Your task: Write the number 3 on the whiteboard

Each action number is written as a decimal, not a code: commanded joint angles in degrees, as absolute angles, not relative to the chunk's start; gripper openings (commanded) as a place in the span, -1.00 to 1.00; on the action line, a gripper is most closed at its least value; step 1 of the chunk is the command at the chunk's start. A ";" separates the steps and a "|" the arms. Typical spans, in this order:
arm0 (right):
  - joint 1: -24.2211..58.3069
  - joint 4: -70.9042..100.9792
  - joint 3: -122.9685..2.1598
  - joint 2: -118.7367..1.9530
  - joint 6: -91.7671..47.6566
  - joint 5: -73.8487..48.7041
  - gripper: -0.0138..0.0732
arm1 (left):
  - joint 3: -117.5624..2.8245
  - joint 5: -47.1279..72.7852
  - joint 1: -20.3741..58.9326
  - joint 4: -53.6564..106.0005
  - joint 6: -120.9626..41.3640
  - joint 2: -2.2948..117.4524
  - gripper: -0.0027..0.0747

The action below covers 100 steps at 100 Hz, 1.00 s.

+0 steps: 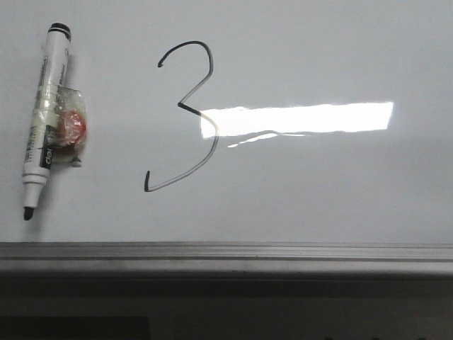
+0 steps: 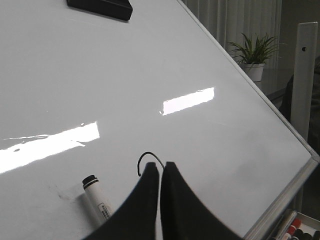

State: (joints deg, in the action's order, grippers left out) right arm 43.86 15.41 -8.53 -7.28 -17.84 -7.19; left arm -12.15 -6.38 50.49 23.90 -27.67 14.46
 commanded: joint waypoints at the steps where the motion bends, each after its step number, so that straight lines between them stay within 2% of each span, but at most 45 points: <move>1: 43.76 15.13 -9.89 -7.72 -18.31 -2.56 -0.81 | -13.81 -9.76 48.48 22.26 -26.66 14.93 -0.98; 27: 43.76 15.13 -9.89 -7.72 -18.31 -2.56 -0.81 | -13.81 -2.94 31.60 5.35 -8.15 14.93 -0.98; 39: 43.76 15.13 -9.89 -7.72 -18.31 -2.56 -0.81 | -13.40 0.88 22.37 4.25 -7.76 14.16 -0.98; 60: 43.76 15.13 -9.89 -7.72 -18.31 -2.56 -0.81 | -6.28 1.91 6.32 3.05 -7.76 4.70 -0.98; 75: 43.76 15.13 -9.89 -7.72 -18.31 -2.56 -0.81 | -0.62 1.91 2.55 1.54 -6.99 -1.26 -0.98; 84: 43.76 15.13 -9.89 -7.72 -18.31 -2.56 -0.81 | 2.30 2.20 1.86 -1.67 -0.96 -1.73 -0.98; 100: 43.76 15.13 -9.89 -7.72 -18.31 -2.44 -0.81 | 2.15 13.67 1.86 -2.99 0.46 -1.73 -0.98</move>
